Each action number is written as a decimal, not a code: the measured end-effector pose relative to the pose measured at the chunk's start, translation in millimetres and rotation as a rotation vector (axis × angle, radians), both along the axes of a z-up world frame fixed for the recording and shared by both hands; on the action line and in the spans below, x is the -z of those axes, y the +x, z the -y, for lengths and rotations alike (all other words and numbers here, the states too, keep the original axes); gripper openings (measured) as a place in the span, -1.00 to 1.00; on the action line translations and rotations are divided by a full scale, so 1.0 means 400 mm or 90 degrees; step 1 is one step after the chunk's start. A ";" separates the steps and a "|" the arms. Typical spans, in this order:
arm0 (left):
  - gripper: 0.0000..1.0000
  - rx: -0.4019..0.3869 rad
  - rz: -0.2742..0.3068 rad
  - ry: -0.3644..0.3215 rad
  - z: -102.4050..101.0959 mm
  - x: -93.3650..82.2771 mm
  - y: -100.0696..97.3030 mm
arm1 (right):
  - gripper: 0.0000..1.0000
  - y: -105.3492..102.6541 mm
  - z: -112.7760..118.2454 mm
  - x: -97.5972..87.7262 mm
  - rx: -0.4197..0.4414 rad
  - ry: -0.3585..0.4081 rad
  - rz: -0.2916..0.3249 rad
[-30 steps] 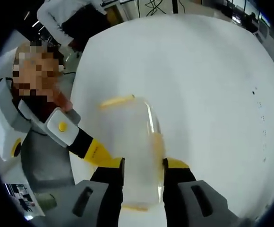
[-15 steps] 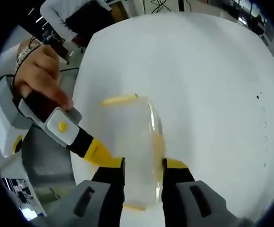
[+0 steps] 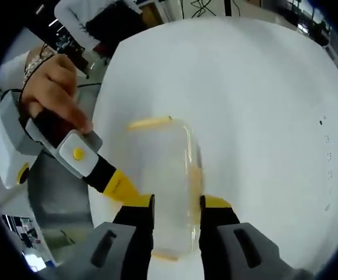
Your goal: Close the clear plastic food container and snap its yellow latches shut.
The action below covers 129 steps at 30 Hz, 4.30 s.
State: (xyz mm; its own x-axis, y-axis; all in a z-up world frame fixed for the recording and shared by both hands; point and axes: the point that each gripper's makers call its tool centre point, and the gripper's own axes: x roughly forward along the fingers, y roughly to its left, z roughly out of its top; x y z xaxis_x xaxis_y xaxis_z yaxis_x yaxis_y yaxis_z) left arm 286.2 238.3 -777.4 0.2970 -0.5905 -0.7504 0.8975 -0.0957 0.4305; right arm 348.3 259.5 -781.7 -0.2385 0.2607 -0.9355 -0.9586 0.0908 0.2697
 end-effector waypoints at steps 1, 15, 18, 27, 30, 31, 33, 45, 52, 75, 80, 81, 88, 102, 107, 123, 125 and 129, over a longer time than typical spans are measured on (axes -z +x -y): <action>-0.50 -0.001 0.000 -0.001 0.000 0.000 0.001 | -0.48 0.000 0.000 0.000 0.000 0.000 0.000; -0.47 0.002 -0.017 -0.022 -0.003 -0.004 0.008 | -0.44 0.008 -0.004 -0.003 -0.004 0.009 0.013; -0.47 0.008 -0.012 -0.022 -0.002 -0.005 0.004 | -0.43 0.010 -0.005 -0.004 -0.001 0.015 0.019; -0.47 0.010 -0.022 -0.031 -0.006 -0.007 0.005 | -0.42 0.014 -0.006 -0.007 0.025 0.036 0.023; -0.45 0.009 -0.020 -0.025 -0.013 -0.006 0.005 | -0.42 0.013 -0.006 -0.008 0.036 0.042 0.023; -0.41 0.007 -0.023 -0.023 -0.016 -0.005 0.005 | -0.42 0.014 -0.005 -0.008 0.037 0.043 0.024; -0.35 0.006 -0.029 -0.020 -0.022 -0.003 0.001 | -0.41 0.014 -0.004 -0.009 0.041 0.045 0.025; -0.32 -0.023 -0.034 -0.015 -0.061 -0.004 0.000 | -0.36 0.023 0.000 -0.026 0.060 0.071 0.047; -0.27 -0.044 -0.031 -0.024 -0.081 -0.020 0.016 | -0.31 0.023 0.019 -0.035 0.063 0.078 0.061; -0.05 -0.093 -0.042 -0.038 -0.133 -0.049 0.069 | -0.24 -0.008 0.051 -0.032 0.081 0.108 0.080; -0.04 -0.093 -0.049 -0.035 -0.136 -0.052 0.071 | -0.21 -0.012 0.066 -0.034 0.086 0.113 0.089; -0.05 -0.094 -0.049 -0.038 -0.136 -0.055 0.074 | -0.19 -0.012 0.069 -0.034 0.088 0.113 0.091; 0.05 -0.095 -0.053 -0.050 -0.141 -0.080 0.089 | -0.15 -0.018 0.093 -0.042 0.099 0.118 0.104; 0.37 -0.095 -0.089 -0.039 -0.156 -0.076 0.112 | -0.03 -0.052 0.133 -0.041 0.107 0.123 0.125; 0.43 -0.099 -0.105 -0.037 -0.157 -0.064 0.116 | 0.07 -0.073 0.143 -0.037 0.105 0.123 0.132; 0.49 -0.103 -0.135 -0.009 -0.148 0.001 0.123 | 0.42 -0.089 0.162 0.006 0.085 0.106 0.157; 0.50 -0.105 -0.141 -0.010 -0.147 0.006 0.123 | 0.41 -0.090 0.162 0.008 0.085 0.106 0.155; 0.49 -0.103 -0.149 0.000 -0.146 0.023 0.120 | 0.45 -0.086 0.158 0.014 0.084 0.111 0.162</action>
State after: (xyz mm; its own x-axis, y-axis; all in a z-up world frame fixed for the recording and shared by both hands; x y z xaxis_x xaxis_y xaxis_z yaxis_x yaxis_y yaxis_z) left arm 334.1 296.7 -786.5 0.2063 -0.5499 -0.8093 0.9760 0.0566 0.2103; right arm 314.0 196.3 -787.3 0.0430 0.4346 -0.8996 -0.9803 0.1922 0.0460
